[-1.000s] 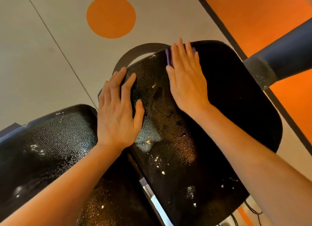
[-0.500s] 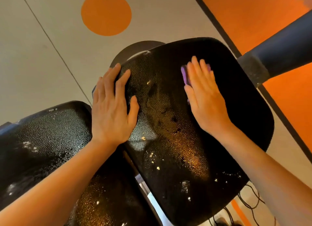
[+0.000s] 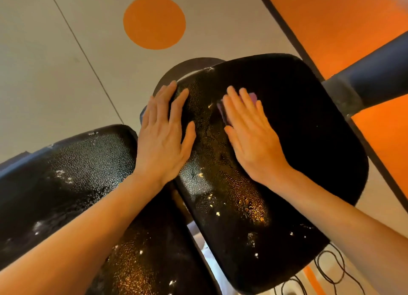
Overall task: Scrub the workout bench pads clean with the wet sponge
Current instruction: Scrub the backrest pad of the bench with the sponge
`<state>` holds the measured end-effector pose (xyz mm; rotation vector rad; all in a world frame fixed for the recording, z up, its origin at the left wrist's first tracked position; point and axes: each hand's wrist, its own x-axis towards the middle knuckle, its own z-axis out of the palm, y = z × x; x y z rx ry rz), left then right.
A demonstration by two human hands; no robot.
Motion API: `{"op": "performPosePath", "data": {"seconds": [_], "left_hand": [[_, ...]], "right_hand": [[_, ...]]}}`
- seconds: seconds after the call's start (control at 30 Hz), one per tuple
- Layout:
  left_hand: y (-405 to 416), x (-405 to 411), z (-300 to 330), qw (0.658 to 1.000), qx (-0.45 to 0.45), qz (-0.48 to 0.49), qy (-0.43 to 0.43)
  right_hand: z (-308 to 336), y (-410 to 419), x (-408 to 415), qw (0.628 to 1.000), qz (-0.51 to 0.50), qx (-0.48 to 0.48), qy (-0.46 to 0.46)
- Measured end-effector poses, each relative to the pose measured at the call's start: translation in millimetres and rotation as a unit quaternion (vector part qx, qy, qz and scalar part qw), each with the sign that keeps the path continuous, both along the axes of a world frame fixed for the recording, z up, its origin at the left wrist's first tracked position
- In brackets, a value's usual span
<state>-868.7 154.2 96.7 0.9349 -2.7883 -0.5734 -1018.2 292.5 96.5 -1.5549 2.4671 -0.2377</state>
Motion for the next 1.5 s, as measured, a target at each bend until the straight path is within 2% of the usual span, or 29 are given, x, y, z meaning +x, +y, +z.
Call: {"op": "performPosePath", "data": {"seconds": [0.03, 0.07, 0.1, 0.17, 0.2, 0.23, 0.27, 0.3, 0.4, 0.43, 0.47, 0.5, 0.6, 0.67, 0.73, 0.8, 0.83, 0.87, 0.9, 1.03, 1.1, 1.17, 1.23, 1.4, 1.5], "left_hand": [[-2, 4, 3, 1.000, 0.003, -0.014, -0.007], [-4, 11, 7, 0.999, 0.008, -0.028, -0.014], [-7, 21, 9, 0.999, 0.010, -0.038, -0.022], [-11, 45, 13, 0.998, 0.003, -0.046, -0.043], [-12, 57, 13, 0.997, 0.000, -0.046, -0.055], [-13, 66, 12, 0.997, -0.004, -0.045, -0.065], [-12, 71, 10, 0.996, -0.009, -0.044, -0.071], [-11, 74, 8, 0.996, -0.017, -0.041, -0.076], [-8, 73, 4, 0.994, -0.041, -0.034, -0.093], [-8, 73, 4, 0.994, -0.044, -0.033, -0.095], [-8, 72, 3, 0.994, -0.045, -0.032, -0.095], [-9, 73, 3, 0.994, -0.045, -0.032, -0.096], [-9, 72, 4, 0.994, -0.052, -0.030, -0.094], [-9, 71, 4, 0.994, -0.053, -0.029, -0.095], [-8, 71, 3, 0.993, -0.054, -0.029, -0.099], [-8, 70, 3, 0.992, -0.058, -0.029, -0.104], [-8, 70, 3, 0.992, -0.060, -0.030, -0.107], [-8, 70, 3, 0.992, -0.060, -0.029, -0.107], [-8, 70, 3, 0.992, -0.060, -0.027, -0.106], [-8, 70, 3, 0.993, -0.065, -0.025, -0.096], [-8, 71, 3, 0.993, -0.064, -0.024, -0.096], [-8, 71, 2, 0.993, -0.066, -0.021, -0.093], [-7, 71, 2, 0.994, -0.064, -0.024, -0.090], [-8, 71, 2, 0.994, -0.066, -0.020, -0.081], [-7, 71, 3, 0.994, -0.070, -0.024, -0.076]], "right_hand": [[3, 4, -5, 0.997, 0.079, 0.012, 0.004], [5, 0, -20, 0.993, 0.114, 0.020, 0.016], [6, -8, -38, 0.995, 0.090, 0.029, 0.022], [5, -30, -58, 0.996, -0.086, 0.021, 0.004], [6, -43, -53, 0.985, -0.173, 0.006, -0.004], [6, -57, -35, 0.976, -0.220, -0.007, 0.002], [5, -69, -11, 0.976, -0.214, -0.023, 0.019], [3, -78, 15, 0.985, -0.164, -0.039, 0.030], [5, -84, 59, 0.993, 0.100, -0.048, 0.034], [6, -83, 51, 0.987, 0.151, -0.035, 0.041], [6, -81, 33, 0.986, 0.156, -0.024, 0.051], [4, -76, 12, 0.992, 0.112, -0.012, 0.056], [3, -59, -44, 0.989, -0.146, -0.008, 0.001], [6, -68, -29, 0.975, -0.219, -0.025, -0.005], [5, -88, 13, 0.991, -0.120, -0.045, 0.048], [6, -100, 48, 0.995, 0.073, -0.060, 0.038], [7, -100, 49, 0.989, 0.135, -0.045, 0.028], [8, -98, 36, 0.988, 0.153, -0.034, 0.017], [7, -94, 16, 0.991, 0.128, -0.030, 0.010], [2, -83, -30, 0.993, -0.111, -0.028, -0.022], [3, -101, 0, 0.995, -0.091, -0.043, 0.009], [3, -115, 31, 0.997, 0.024, -0.067, 0.023], [2, -102, 38, 0.994, 0.075, -0.075, 0.023], [10, 32, 71, 1.000, 0.018, 0.003, 0.014], [6, 16, 63, 1.000, 0.022, -0.002, -0.002]]}}
